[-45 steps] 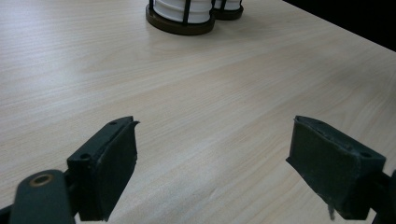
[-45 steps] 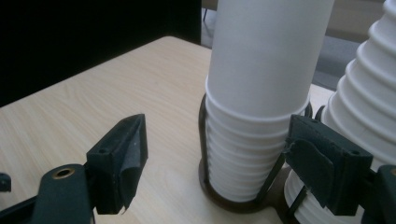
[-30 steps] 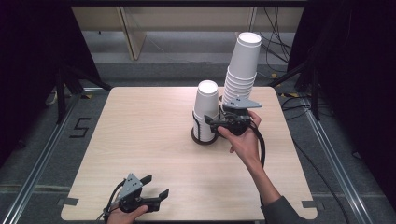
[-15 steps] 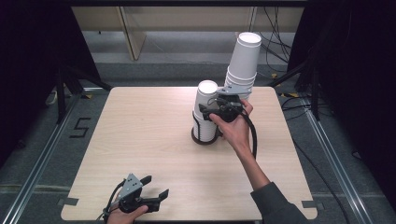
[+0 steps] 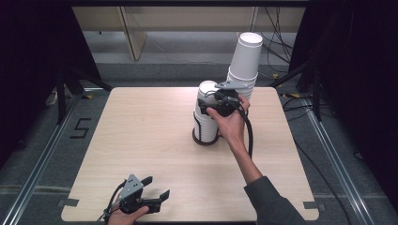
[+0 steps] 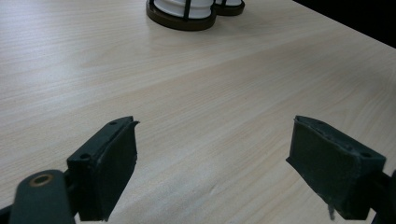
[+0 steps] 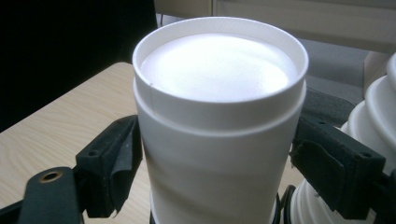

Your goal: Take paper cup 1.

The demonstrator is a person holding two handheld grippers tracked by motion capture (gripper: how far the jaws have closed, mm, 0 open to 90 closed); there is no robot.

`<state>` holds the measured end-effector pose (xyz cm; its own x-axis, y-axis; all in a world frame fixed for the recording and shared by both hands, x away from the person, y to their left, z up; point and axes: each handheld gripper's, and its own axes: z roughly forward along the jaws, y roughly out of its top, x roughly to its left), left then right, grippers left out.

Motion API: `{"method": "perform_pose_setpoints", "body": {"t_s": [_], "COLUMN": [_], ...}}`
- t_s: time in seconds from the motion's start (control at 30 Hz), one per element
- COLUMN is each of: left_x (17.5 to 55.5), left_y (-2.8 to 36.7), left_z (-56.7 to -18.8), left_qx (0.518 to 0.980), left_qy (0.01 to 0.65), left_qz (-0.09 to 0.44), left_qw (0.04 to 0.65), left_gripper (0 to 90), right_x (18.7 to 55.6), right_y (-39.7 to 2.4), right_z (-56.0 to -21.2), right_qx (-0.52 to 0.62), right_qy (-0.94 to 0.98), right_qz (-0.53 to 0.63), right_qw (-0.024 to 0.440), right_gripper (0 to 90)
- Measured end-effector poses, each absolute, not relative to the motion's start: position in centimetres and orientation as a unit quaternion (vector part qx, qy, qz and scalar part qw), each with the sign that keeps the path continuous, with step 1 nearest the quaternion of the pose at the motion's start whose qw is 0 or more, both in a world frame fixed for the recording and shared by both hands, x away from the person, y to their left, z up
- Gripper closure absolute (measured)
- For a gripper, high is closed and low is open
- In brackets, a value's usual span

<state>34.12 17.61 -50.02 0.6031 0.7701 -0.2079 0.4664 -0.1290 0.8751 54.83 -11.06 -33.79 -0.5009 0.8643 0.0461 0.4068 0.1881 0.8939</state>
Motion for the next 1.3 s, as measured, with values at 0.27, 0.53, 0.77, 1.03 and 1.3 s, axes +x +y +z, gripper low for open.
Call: {"method": "perform_pose_setpoints", "body": {"t_s": [0.27, 0.53, 0.77, 1.03, 1.3], "left_x": [34.1, 34.1, 34.0, 34.1, 34.0], "left_y": [17.6, 17.6, 17.6, 17.6, 17.5], "left_z": [-49.9, -50.0, -50.0, -50.0, -50.0], "left_qx": [0.736, 0.736, 0.737, 0.735, 0.736], "left_qy": [0.422, 0.42, 0.419, 0.416, 0.418], "left_qz": [0.151, 0.151, 0.151, 0.15, 0.149], "left_qw": [0.507, 0.51, 0.509, 0.513, 0.511], "left_gripper": [14.6, 14.6, 14.6, 14.6, 14.6], "right_x": [55.5, 55.8, 55.4, 55.0, 54.4], "right_y": [-10.2, -9.9, -9.7, -9.9, -10.7], "right_z": [-34.2, -34.3, -33.8, -31.9, -30.2], "right_qx": [0.443, 0.449, 0.45, 0.445, 0.447], "right_qy": [0.73, 0.729, 0.722, 0.712, 0.694], "right_qz": [0.457, 0.451, 0.449, 0.462, 0.49], "right_qw": [0.248, 0.252, 0.272, 0.285, 0.281], "right_gripper": [16.6, 17.4, 18.6, 18.8, 18.9]}}
